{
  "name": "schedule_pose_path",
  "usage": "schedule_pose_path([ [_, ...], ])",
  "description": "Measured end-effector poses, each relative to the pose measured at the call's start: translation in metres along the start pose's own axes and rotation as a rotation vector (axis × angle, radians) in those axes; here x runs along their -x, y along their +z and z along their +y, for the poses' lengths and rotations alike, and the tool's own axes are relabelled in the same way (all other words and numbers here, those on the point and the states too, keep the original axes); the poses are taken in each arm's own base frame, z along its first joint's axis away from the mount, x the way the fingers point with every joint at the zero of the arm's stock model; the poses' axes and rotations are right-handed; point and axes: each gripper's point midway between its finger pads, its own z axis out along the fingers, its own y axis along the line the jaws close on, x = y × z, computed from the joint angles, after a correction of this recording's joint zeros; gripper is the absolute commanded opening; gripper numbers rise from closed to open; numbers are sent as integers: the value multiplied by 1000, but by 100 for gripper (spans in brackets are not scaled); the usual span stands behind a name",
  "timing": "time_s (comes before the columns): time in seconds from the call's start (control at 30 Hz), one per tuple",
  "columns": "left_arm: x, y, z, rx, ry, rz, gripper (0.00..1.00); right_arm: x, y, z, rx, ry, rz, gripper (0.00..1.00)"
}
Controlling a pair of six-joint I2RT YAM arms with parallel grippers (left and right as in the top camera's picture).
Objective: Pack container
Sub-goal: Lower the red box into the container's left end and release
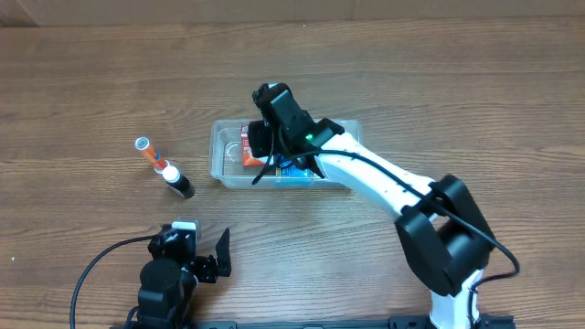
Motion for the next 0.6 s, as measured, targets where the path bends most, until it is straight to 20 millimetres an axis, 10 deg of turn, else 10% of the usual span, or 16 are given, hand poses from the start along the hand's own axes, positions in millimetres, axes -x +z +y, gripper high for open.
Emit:
schedule_pose_path([
  [0.4,0,0,0,0,0,0,100,-24,18,-7,-6,-10,82,24],
  [0.6,0,0,0,0,0,0,100,32,-35,28,84,-88,-114,24],
])
